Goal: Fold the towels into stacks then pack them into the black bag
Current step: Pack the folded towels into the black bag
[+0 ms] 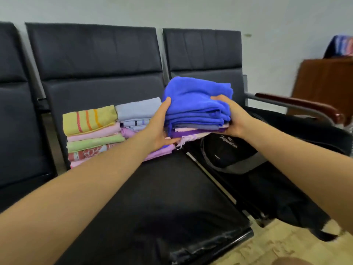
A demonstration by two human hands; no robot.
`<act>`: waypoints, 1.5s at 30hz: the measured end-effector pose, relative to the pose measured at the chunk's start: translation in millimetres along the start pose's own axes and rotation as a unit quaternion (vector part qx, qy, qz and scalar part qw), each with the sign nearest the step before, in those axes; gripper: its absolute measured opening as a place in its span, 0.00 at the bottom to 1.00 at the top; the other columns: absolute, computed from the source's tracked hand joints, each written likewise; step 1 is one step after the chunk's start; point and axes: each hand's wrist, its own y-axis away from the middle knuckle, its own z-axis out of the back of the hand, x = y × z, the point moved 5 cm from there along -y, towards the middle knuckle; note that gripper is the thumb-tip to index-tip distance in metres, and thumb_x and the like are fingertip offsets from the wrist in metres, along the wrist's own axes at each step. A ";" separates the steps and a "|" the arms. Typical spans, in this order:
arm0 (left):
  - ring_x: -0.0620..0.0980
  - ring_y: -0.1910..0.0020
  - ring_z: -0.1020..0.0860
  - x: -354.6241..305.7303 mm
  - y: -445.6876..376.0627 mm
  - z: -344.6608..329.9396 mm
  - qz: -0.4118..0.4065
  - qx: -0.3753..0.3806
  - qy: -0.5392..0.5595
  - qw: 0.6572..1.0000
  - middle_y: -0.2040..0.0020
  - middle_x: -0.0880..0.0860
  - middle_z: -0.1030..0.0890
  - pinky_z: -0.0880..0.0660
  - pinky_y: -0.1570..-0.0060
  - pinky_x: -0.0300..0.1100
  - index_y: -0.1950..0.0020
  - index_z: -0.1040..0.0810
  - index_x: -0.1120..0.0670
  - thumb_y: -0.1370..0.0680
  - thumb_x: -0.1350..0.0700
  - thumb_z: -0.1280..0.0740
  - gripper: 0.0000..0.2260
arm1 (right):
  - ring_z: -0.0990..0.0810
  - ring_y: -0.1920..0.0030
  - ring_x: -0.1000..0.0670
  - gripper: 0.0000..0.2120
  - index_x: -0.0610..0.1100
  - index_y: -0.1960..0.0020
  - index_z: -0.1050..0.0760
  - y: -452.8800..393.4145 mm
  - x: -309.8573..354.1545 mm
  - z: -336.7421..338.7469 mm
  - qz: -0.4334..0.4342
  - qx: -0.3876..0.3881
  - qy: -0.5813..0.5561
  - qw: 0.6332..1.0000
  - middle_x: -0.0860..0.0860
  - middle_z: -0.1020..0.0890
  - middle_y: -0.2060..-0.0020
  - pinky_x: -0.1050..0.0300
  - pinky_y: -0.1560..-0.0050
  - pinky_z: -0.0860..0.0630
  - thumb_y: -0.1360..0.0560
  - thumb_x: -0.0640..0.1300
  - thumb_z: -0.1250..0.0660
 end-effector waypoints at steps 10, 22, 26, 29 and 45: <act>0.58 0.43 0.27 22.8 -88.6 -173.3 -0.229 -0.009 -0.481 0.847 0.42 0.60 0.24 0.31 0.48 0.46 0.45 0.25 0.58 0.18 0.50 0.48 0.16 | 0.31 0.76 0.55 0.11 0.49 0.68 0.29 32.7 118.7 184.5 0.063 -0.225 0.020 0.972 0.54 0.31 0.78 0.65 0.71 0.35 0.27 0.48 0.37; 0.57 0.52 0.22 102.1 -110.3 -202.4 -0.197 0.245 -0.707 0.634 0.56 0.59 0.19 0.30 0.45 0.48 0.53 0.20 0.62 0.17 0.43 0.54 0.29 | 0.23 0.76 0.53 0.10 0.46 0.66 0.27 51.1 48.7 288.1 -0.096 -0.232 0.104 0.962 0.51 0.22 0.76 0.65 0.74 0.28 0.29 0.49 0.36; 0.54 0.54 0.22 121.5 -106.4 -159.3 -0.136 0.248 -0.686 0.671 0.55 0.59 0.19 0.28 0.45 0.49 0.59 0.21 0.56 0.20 0.37 0.54 0.30 | 0.30 0.79 0.54 0.09 0.45 0.74 0.25 49.0 22.7 282.0 -0.152 -0.155 0.214 0.952 0.49 0.28 0.78 0.66 0.77 0.35 0.45 0.47 0.26; 0.51 0.56 0.21 128.8 -99.3 -147.5 -0.120 0.239 -0.665 0.697 0.58 0.54 0.19 0.25 0.48 0.50 0.61 0.21 0.47 0.21 0.35 0.53 0.26 | 0.31 0.70 0.48 0.12 0.46 0.68 0.25 50.7 1.3 284.8 -0.216 -0.150 0.248 0.932 0.45 0.28 0.70 0.59 0.67 0.36 0.39 0.52 0.26; 0.45 0.51 0.22 110.6 -113.1 -168.2 -0.106 0.068 -0.313 0.941 0.52 0.46 0.21 0.28 0.47 0.45 0.46 0.23 0.49 0.25 0.32 0.44 0.24 | 0.19 0.71 0.48 0.10 0.42 0.64 0.23 47.3 -13.1 286.9 -0.259 -0.137 0.197 0.936 0.46 0.19 0.71 0.60 0.67 0.23 0.27 0.45 0.37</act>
